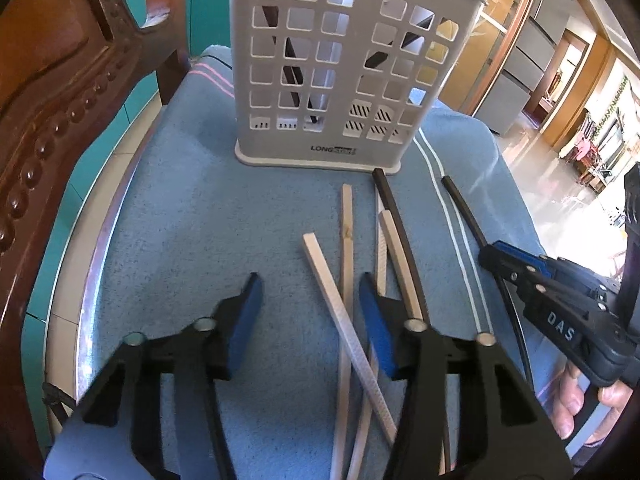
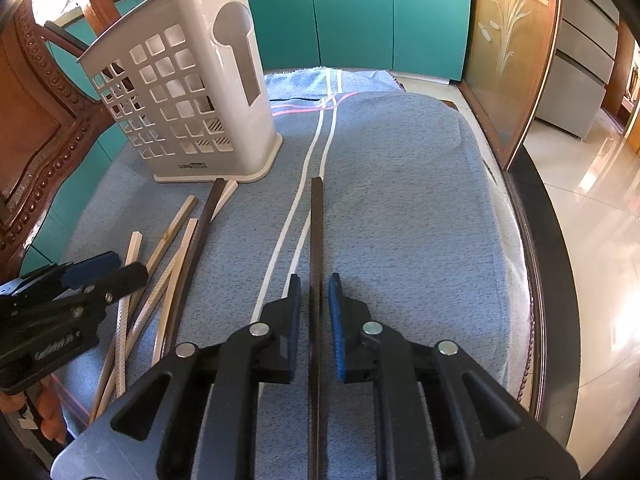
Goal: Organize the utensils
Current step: 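Close the left tool on the light wooden chopstick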
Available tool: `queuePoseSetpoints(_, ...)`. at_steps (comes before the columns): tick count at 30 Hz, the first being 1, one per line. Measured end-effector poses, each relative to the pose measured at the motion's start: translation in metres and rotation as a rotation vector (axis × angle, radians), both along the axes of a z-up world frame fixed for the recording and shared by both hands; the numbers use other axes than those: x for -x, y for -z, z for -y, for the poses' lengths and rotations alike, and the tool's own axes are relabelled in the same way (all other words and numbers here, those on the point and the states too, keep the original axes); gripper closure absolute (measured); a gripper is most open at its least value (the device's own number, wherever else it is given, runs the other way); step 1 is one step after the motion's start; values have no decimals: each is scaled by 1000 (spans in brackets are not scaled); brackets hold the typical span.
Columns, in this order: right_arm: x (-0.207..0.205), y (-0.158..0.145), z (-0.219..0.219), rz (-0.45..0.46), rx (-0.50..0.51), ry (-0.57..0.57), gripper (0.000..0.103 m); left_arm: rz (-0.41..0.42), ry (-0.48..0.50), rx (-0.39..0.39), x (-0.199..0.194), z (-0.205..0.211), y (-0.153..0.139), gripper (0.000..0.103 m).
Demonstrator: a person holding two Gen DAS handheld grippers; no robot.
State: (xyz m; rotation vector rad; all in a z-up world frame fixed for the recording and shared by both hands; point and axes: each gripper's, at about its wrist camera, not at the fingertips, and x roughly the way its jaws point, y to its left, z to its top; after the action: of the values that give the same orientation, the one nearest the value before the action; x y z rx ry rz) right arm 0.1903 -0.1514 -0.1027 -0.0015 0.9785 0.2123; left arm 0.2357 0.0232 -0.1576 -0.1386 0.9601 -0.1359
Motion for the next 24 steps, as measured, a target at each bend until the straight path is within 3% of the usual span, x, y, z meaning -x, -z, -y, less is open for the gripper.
queuePoseSetpoints(2, 1, 0, 0, 1, 2, -2, 88, 0, -5, 28, -3, -1, 1, 83)
queuePoseSetpoints(3, 1, 0, 0, 1, 2, -2, 88, -3, -1, 56, -5, -2, 1, 88)
queuePoseSetpoints(8, 1, 0, 1, 1, 1, 0, 88, 3, -3, 80, -6, -6, -2, 94)
queuePoseSetpoints(15, 1, 0, 1, 0, 1, -3, 88, 23, -40, 99, -4, -26, -12, 96)
queuePoseSetpoints(24, -4, -2, -3, -5, 10, -18, 87, -18, -82, -1, -12, -25, -5, 92)
